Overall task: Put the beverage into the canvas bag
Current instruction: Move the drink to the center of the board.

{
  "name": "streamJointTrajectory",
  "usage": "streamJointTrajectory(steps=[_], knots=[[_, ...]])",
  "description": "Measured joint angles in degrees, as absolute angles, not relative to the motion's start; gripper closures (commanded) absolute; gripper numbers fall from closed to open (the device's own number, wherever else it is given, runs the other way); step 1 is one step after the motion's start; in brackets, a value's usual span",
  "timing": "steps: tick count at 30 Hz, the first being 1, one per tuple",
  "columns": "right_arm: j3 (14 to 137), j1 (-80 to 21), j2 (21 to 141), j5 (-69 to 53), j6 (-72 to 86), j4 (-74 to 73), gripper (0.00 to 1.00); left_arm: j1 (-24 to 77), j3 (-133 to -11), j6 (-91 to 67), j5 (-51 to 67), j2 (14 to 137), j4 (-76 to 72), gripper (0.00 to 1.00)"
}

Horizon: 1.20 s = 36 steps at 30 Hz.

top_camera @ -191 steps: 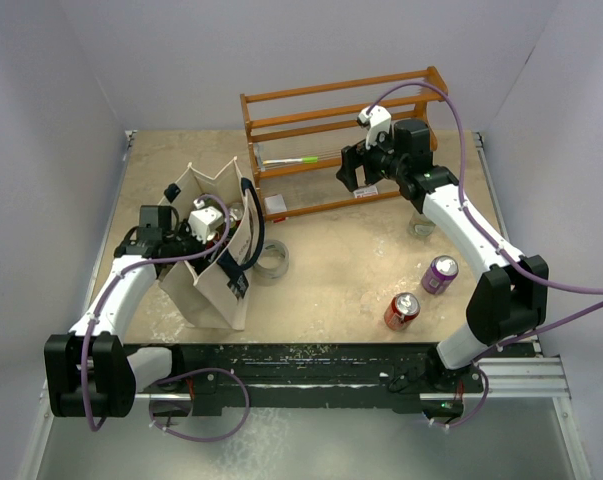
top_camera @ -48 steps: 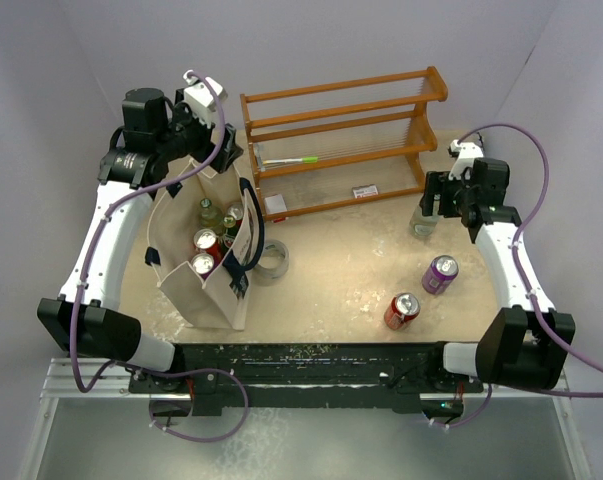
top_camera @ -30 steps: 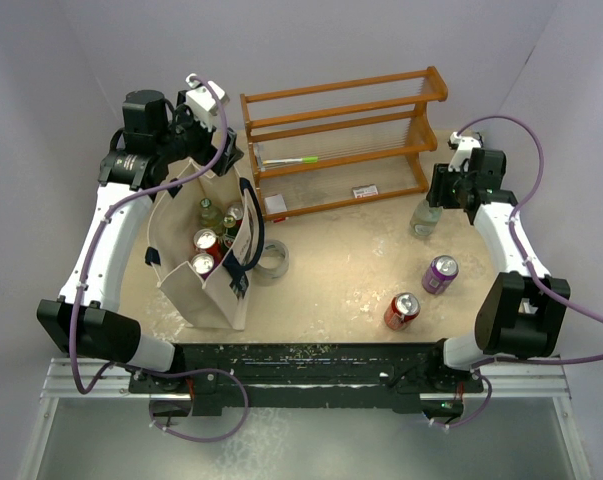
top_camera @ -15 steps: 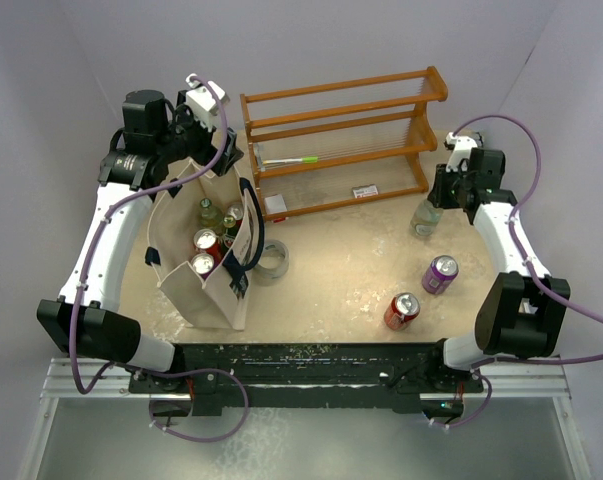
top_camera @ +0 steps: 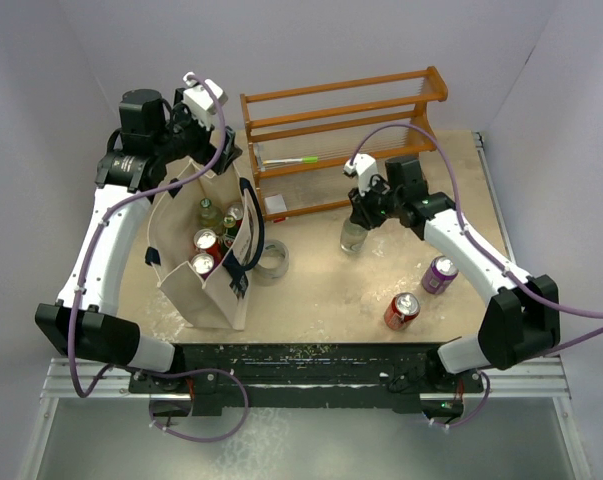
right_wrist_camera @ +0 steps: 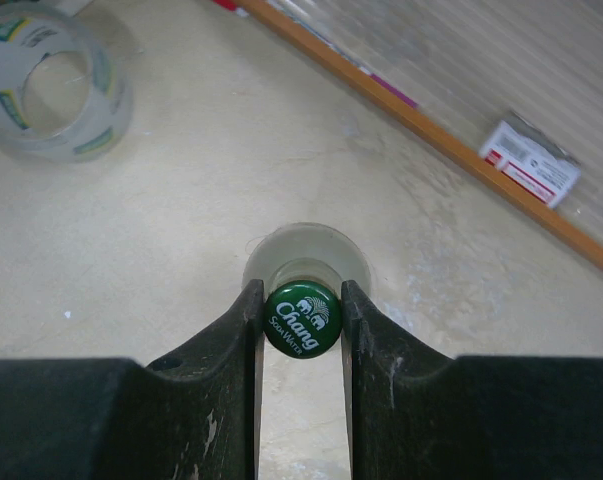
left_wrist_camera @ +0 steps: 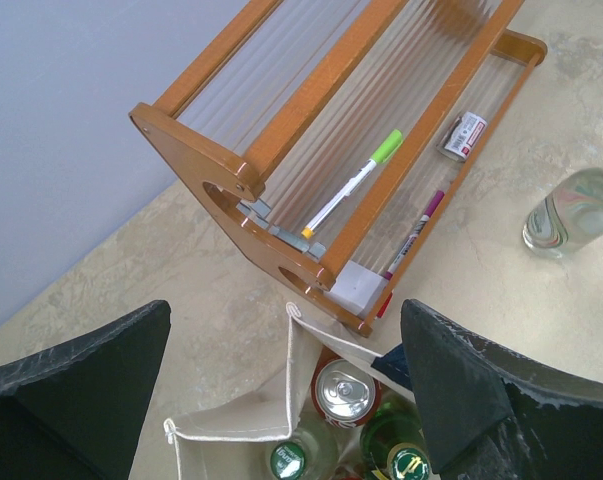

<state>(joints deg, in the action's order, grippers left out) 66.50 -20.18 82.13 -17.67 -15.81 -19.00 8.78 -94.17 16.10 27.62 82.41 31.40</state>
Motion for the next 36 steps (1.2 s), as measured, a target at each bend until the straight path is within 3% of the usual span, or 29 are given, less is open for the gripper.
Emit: streamJointTrajectory(steps=[11, 17, 23, 25, 31, 36], knots=[[66.52, -28.8, 83.94, -18.04, -21.5, -16.99, 1.0, 8.78, -91.57, 16.05, 27.42, 78.43, 31.33, 0.01], [66.52, -29.89, 84.71, -19.18, -22.85, -15.38, 0.88, 8.78, -90.72, 16.05, 27.42, 78.35, 31.44, 0.01], [66.52, -29.95, 84.79, -19.33, -23.2, -15.09, 0.86, 8.78, -90.72, 16.05, 27.73, 78.35, 31.35, 0.01], [66.52, -29.95, 84.79, -19.49, -23.24, -15.11, 0.83, 8.78, -90.72, 16.05, 27.99, 78.35, 31.35, 0.01], [66.5, -29.95, 84.73, -19.86, -23.81, -15.18, 0.6, 9.08, -90.72, 16.1, 28.58, 78.39, 31.38, 0.01], [65.52, -29.95, 82.74, -18.92, -24.69, -14.37, 0.48, 10.09, -90.72, 16.91, 29.61, 78.76, 31.4, 0.01]])
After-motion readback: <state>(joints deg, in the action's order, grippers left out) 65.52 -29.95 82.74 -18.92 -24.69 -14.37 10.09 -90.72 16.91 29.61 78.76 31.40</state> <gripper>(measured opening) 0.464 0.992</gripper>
